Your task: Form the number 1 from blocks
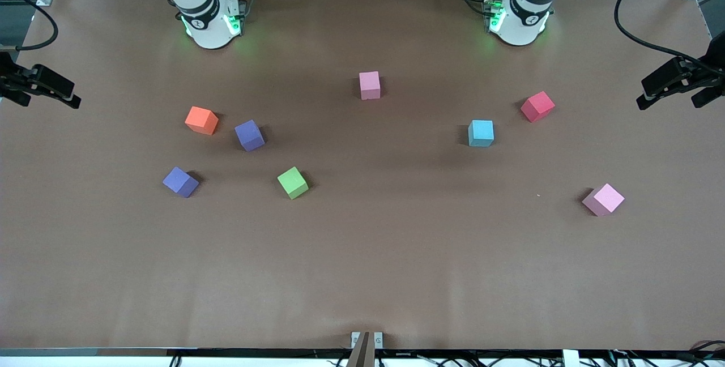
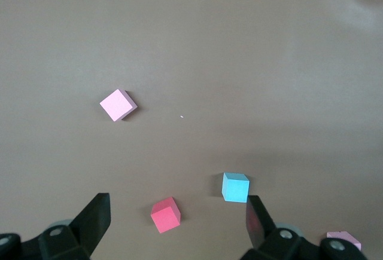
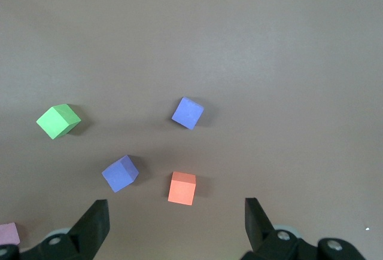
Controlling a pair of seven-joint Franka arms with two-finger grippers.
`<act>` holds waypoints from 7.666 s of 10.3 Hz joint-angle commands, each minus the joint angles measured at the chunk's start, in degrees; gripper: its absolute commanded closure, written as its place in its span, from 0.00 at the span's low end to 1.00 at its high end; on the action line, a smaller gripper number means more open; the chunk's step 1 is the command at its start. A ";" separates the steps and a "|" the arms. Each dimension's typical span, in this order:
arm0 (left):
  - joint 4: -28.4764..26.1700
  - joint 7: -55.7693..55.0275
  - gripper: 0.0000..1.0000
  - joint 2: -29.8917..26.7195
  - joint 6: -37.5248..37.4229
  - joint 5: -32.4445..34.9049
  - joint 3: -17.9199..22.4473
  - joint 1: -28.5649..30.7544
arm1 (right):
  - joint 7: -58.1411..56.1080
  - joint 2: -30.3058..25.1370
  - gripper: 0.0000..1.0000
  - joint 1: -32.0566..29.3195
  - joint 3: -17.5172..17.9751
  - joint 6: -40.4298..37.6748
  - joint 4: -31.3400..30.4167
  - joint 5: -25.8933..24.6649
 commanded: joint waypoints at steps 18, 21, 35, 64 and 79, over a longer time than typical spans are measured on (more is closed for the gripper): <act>0.01 -10.47 0.00 9.33 1.12 10.05 -1.06 -5.82 | 1.91 8.95 0.00 9.02 2.15 10.63 -14.90 6.69; -0.16 -15.02 0.00 15.23 7.67 5.59 -1.06 -5.21 | 19.11 9.74 0.00 16.24 8.20 14.67 -14.81 6.69; -43.28 -20.06 0.00 -3.99 26.43 4.24 -0.96 0.24 | 63.02 31.36 0.00 42.09 22.10 40.43 -14.90 -3.50; -29.87 -23.23 0.00 26.67 53.59 8.72 -0.97 15.89 | 75.24 34.18 0.90 40.34 33.63 44.04 -24.13 -13.88; -27.06 -23.05 0.51 30.71 53.67 9.08 -3.77 17.38 | 51.84 27.06 0.00 25.68 24.67 27.97 -9.11 -11.41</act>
